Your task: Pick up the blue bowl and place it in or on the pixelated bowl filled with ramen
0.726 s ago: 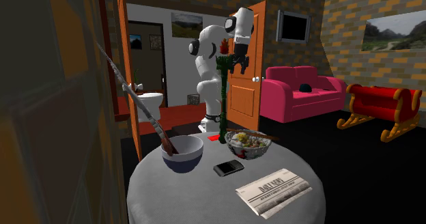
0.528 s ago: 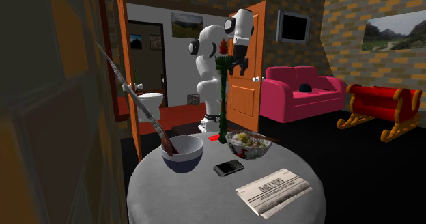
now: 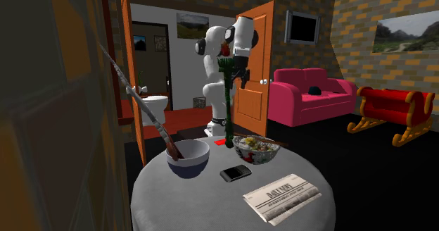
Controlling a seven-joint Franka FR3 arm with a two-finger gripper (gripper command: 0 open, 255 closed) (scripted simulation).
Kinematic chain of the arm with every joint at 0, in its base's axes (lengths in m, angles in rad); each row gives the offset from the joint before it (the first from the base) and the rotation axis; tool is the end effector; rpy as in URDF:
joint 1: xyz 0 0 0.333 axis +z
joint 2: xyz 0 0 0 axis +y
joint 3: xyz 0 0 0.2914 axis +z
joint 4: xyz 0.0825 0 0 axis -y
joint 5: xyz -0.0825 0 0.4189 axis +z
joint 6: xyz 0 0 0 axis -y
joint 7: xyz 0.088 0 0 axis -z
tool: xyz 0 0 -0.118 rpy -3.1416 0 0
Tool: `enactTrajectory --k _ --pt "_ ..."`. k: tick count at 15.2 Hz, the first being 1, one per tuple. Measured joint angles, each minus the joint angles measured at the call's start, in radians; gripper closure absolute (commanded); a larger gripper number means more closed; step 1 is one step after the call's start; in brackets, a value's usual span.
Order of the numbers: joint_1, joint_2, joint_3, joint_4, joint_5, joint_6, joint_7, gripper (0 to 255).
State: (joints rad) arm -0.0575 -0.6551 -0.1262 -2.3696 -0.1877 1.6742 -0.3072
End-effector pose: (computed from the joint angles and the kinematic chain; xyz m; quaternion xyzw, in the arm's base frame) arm 0.3881 -0.0963 0.5128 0.9945 0.0870 -0.0335 0.0483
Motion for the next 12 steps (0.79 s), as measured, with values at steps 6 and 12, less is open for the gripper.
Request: enactTrajectory --k 6,12 --pt "-0.026 0.145 -0.096 0.014 -0.043 0.157 -0.087 0" --pt "-0.046 0.326 -0.198 0.076 -0.051 0.306 -0.193 0"
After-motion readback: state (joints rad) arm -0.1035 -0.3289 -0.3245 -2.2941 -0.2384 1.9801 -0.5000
